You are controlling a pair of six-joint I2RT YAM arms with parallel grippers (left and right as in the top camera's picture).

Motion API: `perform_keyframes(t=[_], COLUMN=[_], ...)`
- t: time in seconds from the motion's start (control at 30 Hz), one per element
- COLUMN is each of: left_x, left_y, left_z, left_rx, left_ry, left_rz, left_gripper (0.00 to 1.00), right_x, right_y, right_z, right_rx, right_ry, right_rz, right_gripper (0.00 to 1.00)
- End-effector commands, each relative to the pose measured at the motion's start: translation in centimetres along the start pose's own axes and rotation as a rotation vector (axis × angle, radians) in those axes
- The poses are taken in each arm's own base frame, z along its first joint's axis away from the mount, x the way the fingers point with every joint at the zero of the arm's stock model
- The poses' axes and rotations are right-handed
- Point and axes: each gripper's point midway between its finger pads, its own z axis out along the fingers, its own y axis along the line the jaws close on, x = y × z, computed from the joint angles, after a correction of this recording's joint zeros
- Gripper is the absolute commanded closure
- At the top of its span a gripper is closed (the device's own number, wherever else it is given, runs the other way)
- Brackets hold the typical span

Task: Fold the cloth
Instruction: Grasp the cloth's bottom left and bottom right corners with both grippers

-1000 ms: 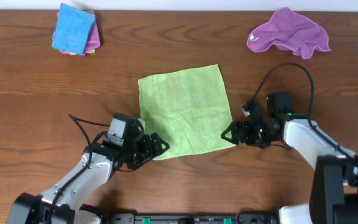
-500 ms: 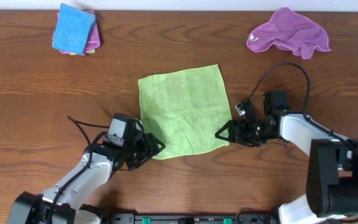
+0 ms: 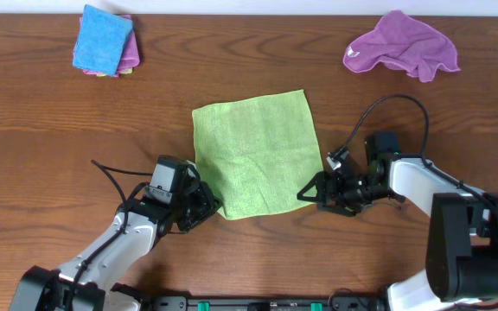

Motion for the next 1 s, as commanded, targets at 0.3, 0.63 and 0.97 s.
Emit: perform_keyframes(t=[0.3, 0.63, 0.97], left_x=[0.3, 0.2, 0.2], left_y=[0.7, 0.7, 0.7], left_z=[0.2, 0.2, 0.2], left_rx=[-0.021, -0.022, -0.021], left_ry=[0.009, 0.005, 0.004], left_rz=[-0.003, -0.001, -0.001], left_gripper=[0.94, 0.94, 0.94], right_x=[3.8, 1.9, -1.1], right_y=[-4.5, -1.4, -2.8], right_z=[1.2, 1.7, 2.1], right_rx=[0.175, -0.005, 0.094], right_ry=[0.121, 0.069, -0.054], right_rz=[0.146, 0.177, 0.196], right_gripper=[0.17, 0.14, 0.14])
